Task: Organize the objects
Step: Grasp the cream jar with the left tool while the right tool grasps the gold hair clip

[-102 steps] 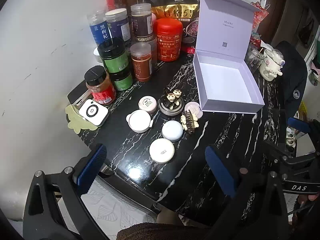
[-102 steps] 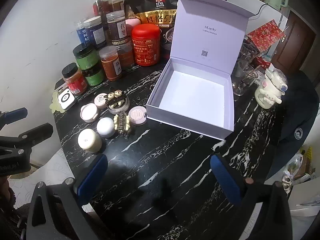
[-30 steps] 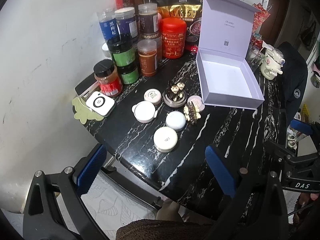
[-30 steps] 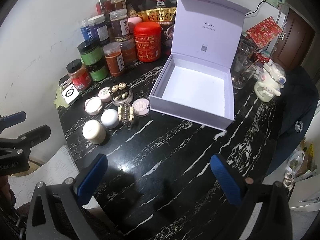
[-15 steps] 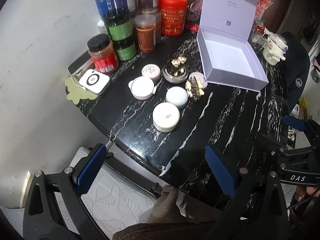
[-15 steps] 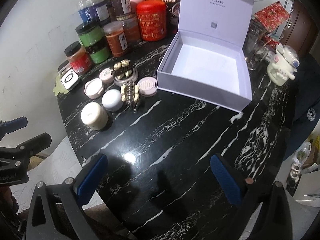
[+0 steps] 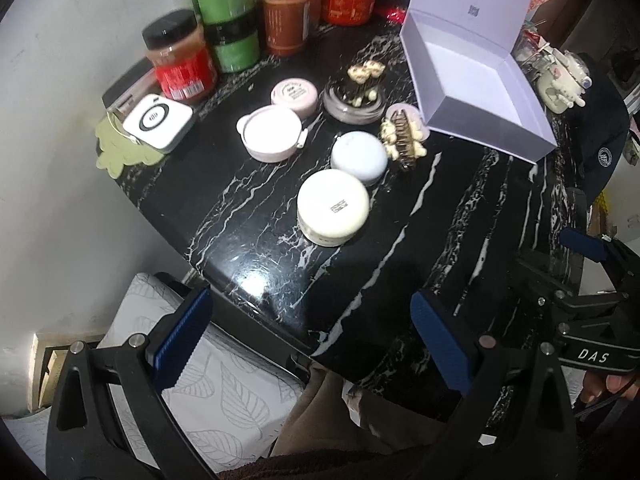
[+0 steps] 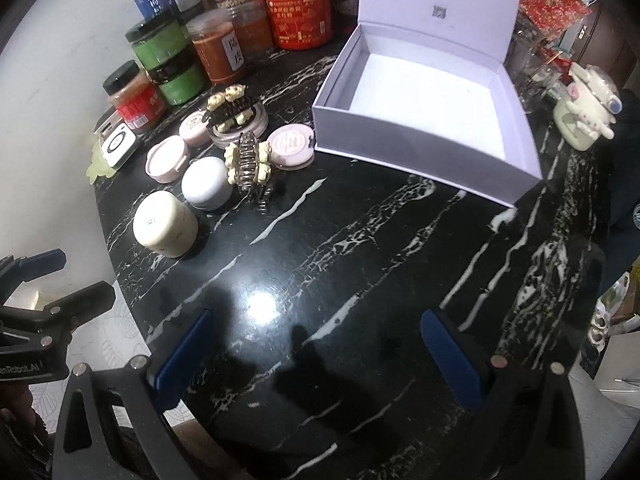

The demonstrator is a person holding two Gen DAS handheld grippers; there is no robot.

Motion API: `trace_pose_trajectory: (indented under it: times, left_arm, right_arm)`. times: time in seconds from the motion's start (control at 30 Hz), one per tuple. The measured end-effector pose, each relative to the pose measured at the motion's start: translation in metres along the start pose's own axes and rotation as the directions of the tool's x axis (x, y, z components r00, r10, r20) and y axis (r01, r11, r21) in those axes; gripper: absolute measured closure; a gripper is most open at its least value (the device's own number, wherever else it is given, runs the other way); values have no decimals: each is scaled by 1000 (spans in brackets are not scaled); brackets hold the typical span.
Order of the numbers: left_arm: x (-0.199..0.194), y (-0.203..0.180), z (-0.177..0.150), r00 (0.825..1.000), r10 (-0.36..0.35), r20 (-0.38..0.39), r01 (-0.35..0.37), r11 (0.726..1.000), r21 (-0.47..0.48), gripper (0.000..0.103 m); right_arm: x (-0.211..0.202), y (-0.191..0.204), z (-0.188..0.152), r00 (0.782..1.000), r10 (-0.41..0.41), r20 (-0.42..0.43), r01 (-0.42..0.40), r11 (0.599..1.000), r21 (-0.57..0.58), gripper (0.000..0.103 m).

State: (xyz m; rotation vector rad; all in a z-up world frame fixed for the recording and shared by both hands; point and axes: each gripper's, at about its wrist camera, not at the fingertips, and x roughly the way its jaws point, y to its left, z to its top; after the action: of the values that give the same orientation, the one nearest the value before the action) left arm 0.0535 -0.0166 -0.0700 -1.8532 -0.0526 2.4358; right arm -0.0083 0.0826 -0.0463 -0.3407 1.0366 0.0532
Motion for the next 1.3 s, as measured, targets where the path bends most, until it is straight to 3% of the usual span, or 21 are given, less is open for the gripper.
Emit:
trace_pose_trajectory:
  times: [0.4, 1.0, 1.3]
  left_arm:
    - [37, 15, 12, 999, -34, -24, 34, 999, -1, 3]
    - [84, 9, 30, 997, -72, -40, 73, 996, 42, 4]
    - [88, 7, 37, 994, -106, -7, 106, 992, 69, 12]
  right_arm:
    - [35, 7, 16, 999, 8, -48, -5, 998, 65, 0]
    - [68, 0, 44, 999, 3, -45, 3, 992, 127, 0]
    - [77, 5, 65, 999, 8, -33, -3, 990, 143, 1]
